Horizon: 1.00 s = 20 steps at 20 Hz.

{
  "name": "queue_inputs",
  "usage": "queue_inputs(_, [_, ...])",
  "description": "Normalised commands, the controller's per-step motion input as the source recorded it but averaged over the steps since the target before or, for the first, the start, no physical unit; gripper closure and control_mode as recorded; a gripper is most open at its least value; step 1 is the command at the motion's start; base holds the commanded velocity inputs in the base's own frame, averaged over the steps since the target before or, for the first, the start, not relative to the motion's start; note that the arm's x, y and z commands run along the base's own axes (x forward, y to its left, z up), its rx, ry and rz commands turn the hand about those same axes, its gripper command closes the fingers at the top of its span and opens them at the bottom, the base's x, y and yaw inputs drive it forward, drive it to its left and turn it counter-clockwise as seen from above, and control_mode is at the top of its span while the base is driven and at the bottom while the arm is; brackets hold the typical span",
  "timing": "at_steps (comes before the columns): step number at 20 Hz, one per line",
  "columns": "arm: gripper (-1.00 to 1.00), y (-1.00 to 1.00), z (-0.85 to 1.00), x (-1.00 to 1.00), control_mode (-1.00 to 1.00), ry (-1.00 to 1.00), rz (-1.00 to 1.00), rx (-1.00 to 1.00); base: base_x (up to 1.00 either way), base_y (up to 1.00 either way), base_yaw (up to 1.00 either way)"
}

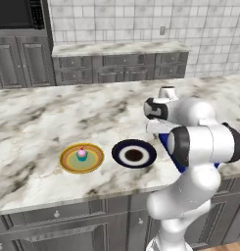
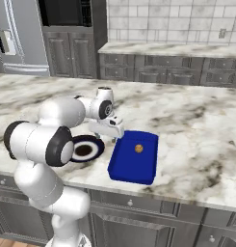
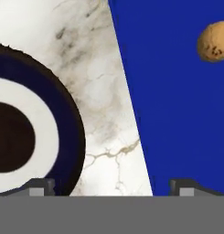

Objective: Move the dessert items from the plates to the tray.

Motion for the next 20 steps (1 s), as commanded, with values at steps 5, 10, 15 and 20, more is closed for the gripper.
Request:
queue_inputs(5, [-1.0, 1.0, 0.08, 0.0, -1.0, 0.01, -0.05, -0.16, 0.0, 0.0, 0.0])
queue_inputs(10, [-1.0, 1.0, 0.26, 0.0, -1.0, 0.04, 0.0, -0.04, 0.0, 0.0, 0.0])
queue_inputs(15, [-1.0, 0.98, 0.29, 0.0, -1.0, 0.02, 0.0, 0.0, 0.0, 0.0, 0.0])
queue_inputs(20, [-1.0, 0.8, 0.12, 0.0, -1.0, 0.01, 0.0, 0.0, 0.0, 0.0, 0.0])
